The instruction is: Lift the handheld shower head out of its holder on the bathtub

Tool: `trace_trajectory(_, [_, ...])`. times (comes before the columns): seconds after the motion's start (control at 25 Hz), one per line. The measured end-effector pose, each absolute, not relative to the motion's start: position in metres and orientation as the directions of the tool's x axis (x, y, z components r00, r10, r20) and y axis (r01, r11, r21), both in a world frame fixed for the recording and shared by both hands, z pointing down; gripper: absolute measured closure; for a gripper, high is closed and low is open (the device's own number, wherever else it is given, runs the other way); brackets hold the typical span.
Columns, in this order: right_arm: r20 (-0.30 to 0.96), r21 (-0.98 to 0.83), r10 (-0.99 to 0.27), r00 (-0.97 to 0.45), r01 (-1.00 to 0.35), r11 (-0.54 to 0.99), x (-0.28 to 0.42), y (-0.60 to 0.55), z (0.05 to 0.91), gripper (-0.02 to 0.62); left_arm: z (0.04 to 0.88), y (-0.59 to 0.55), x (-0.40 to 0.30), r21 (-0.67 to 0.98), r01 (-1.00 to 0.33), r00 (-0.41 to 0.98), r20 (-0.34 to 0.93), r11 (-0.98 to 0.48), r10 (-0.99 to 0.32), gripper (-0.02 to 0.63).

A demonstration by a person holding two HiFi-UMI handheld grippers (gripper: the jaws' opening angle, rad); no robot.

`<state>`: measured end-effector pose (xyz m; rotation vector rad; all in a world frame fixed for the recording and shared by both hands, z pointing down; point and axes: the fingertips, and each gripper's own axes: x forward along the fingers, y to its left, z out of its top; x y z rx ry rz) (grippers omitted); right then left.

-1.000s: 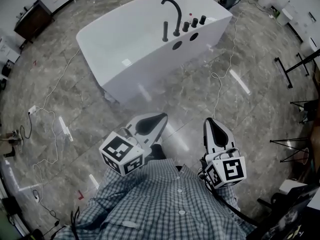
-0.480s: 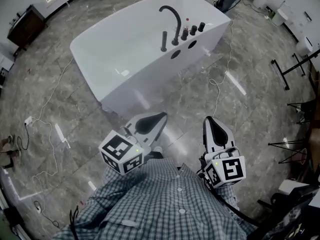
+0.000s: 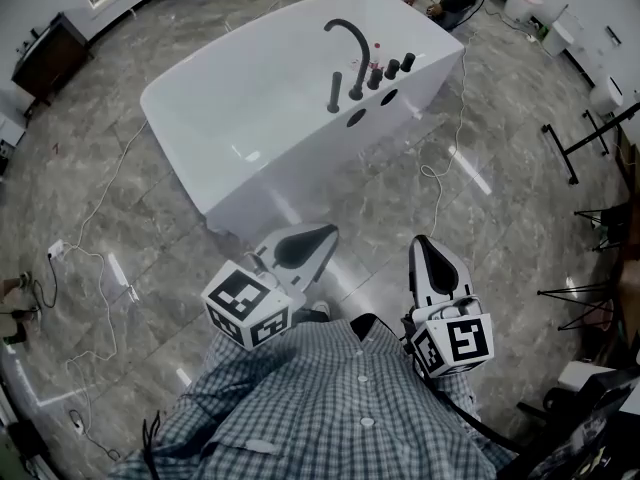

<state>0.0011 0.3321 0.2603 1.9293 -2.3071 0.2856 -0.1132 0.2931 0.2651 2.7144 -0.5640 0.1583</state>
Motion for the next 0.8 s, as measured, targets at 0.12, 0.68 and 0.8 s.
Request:
trace_trajectory(0.12, [0.220, -0.068, -0.958, -0.185, -0.982, 0.174, -0.006, 0.328, 0.263, 0.578, 0.270, 0.289, -0.118, 0.337, -0.409, 0.912, 0.183, -0.848, -0.367, 0.596])
trace_trajectory(0.68, [0.245, -0.064, -0.941, -0.235, -0.972, 0.226, -0.016, 0.292, 0.271, 0.578, 0.286, 0.263, -0.140, 0.355, -0.474, 0.881, 0.205, -0.806, -0.427, 0.596])
trace_trajectory(0.8, [0.241, -0.067, -0.937, -0.253, -0.967, 0.244, -0.009, 0.273, 0.273, 0.578, 0.289, 0.248, -0.135, 0.352, -0.490, 0.872, 0.209, -0.798, -0.443, 0.596])
